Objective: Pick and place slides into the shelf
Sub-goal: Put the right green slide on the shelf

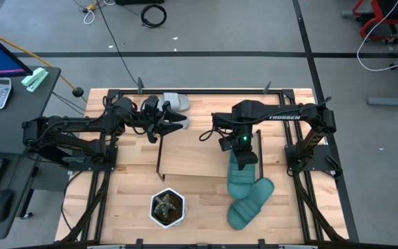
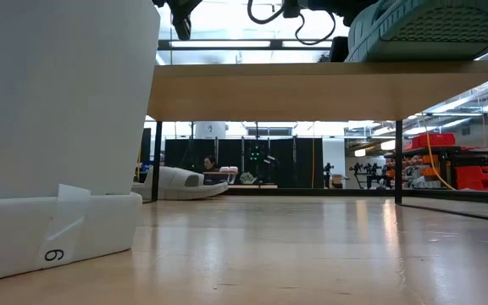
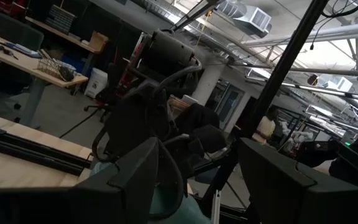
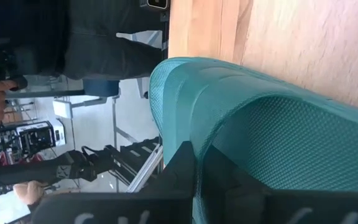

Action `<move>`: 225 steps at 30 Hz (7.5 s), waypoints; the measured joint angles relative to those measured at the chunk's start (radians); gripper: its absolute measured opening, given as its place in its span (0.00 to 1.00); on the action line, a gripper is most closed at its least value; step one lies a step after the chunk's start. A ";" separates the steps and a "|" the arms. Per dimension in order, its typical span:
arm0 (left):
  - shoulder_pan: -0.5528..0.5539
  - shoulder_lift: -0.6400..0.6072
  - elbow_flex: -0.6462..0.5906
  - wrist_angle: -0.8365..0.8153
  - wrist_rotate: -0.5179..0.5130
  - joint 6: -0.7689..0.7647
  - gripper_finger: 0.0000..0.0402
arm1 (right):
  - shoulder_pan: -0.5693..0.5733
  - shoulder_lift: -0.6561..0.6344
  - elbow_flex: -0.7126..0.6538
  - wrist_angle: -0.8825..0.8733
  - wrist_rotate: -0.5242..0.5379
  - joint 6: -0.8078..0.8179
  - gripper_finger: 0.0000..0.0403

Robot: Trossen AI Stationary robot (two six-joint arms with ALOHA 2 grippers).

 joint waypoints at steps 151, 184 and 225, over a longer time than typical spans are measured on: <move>0.051 0.000 0.000 0.000 0.000 0.033 0.50 | -0.096 -0.002 0.284 0.001 0.108 -0.136 0.02; 0.052 0.000 0.000 0.000 0.000 0.026 0.49 | -0.035 -0.001 0.151 -0.015 0.113 -0.167 0.02; 0.052 0.000 0.000 0.000 0.000 0.026 0.49 | -0.042 -0.002 0.085 0.029 0.230 -0.121 0.34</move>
